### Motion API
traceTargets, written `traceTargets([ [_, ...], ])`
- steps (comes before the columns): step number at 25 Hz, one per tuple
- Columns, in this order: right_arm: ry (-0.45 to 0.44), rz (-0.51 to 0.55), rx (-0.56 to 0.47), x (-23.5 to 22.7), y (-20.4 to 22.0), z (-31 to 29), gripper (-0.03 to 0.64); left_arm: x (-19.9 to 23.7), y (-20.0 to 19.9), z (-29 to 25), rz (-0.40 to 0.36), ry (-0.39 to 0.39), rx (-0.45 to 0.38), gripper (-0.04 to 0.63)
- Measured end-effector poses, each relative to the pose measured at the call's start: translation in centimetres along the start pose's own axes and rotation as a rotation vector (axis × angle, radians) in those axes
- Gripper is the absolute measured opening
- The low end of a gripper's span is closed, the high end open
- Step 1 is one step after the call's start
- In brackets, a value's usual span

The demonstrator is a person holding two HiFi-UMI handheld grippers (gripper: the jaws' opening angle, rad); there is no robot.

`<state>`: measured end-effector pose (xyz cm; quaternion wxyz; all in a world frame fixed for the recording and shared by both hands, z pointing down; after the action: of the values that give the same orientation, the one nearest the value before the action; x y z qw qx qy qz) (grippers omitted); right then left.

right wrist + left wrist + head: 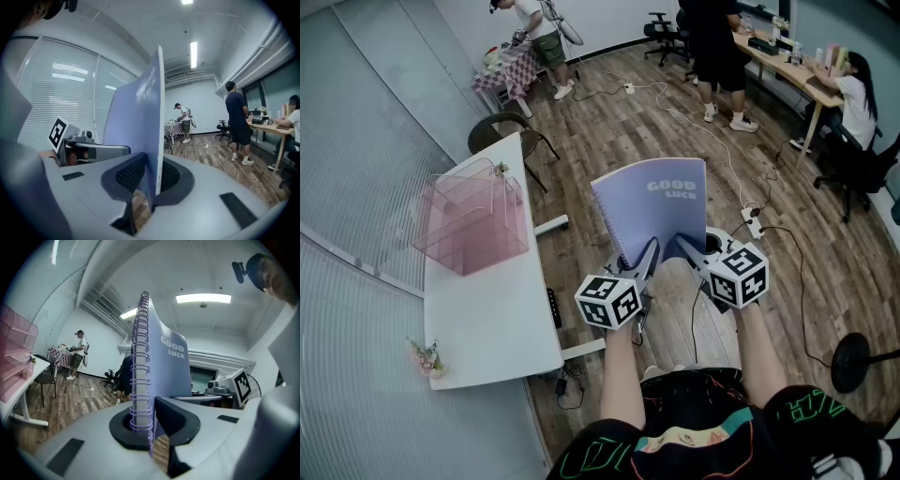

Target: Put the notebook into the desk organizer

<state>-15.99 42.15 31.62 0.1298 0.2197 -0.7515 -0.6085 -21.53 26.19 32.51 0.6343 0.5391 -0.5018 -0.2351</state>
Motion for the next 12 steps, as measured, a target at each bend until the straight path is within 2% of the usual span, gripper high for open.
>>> traceTargets([
  [7, -0.019, 0.005, -0.001, -0.4, 0.2, -0.1, 0.057, -0.2, 0.1, -0.2, -0.006, -0.023, 0.005, 0.04],
  [12, -0.047, -0.02, -0.026, -0.6, -0.5, -0.4, 0.057, -0.5, -1.1, -0.1, -0.055, -0.058, 0.016, 0.041],
])
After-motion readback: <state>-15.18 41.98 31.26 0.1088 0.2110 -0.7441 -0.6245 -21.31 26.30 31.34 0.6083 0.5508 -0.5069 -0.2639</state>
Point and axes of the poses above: the fingertips, and each gripper's own axes: z backward along the fingers, x to its left, y out of its underside, the point moved 8 cm from there along z, backward along the fingers, and after that the axes turned 3 degrees about z, right-handed, at the moved point
